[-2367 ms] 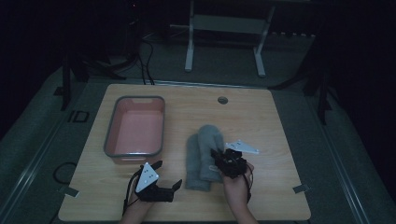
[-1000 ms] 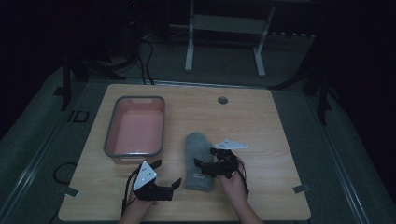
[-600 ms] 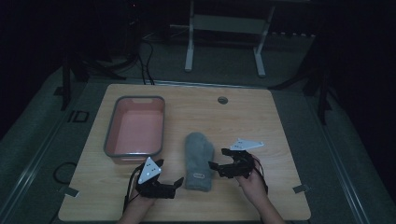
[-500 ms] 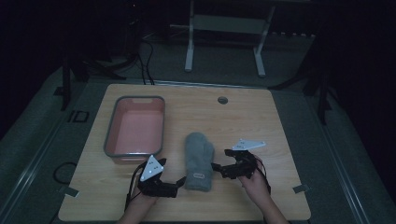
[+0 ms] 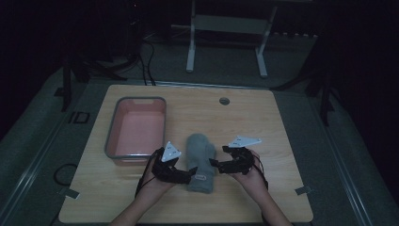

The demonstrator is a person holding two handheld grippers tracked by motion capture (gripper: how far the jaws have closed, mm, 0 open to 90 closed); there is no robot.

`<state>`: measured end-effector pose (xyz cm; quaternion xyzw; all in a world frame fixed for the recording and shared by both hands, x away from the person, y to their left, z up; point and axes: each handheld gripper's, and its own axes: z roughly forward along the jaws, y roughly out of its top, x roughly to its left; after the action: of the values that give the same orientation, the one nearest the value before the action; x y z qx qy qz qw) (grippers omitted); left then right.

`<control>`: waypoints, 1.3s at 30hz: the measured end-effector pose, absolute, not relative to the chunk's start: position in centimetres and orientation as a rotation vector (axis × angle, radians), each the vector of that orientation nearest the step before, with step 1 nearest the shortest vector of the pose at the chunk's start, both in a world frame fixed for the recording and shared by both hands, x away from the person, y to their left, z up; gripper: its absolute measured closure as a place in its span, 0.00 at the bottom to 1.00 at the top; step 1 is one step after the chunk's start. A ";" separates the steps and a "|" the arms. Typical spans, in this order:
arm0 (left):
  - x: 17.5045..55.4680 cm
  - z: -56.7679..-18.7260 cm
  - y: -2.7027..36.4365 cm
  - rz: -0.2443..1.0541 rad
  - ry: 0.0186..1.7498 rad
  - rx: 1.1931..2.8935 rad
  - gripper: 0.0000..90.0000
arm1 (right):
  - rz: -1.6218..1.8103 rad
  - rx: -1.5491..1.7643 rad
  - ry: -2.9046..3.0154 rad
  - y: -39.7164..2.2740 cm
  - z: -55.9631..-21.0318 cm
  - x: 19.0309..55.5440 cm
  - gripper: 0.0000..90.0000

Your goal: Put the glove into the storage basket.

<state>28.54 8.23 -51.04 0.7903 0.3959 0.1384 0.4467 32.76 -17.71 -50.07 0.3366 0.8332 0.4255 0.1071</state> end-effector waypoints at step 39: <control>33.2 -55.8 6.9 -0.043 1.035 2.047 0.77 | 1.085 0.984 2.717 -15.2 -54.4 34.7 0.86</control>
<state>33.22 6.87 -55.84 0.8134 0.4111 -0.0169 0.4112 34.69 -15.20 -54.40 0.3188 0.8798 0.3515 0.0272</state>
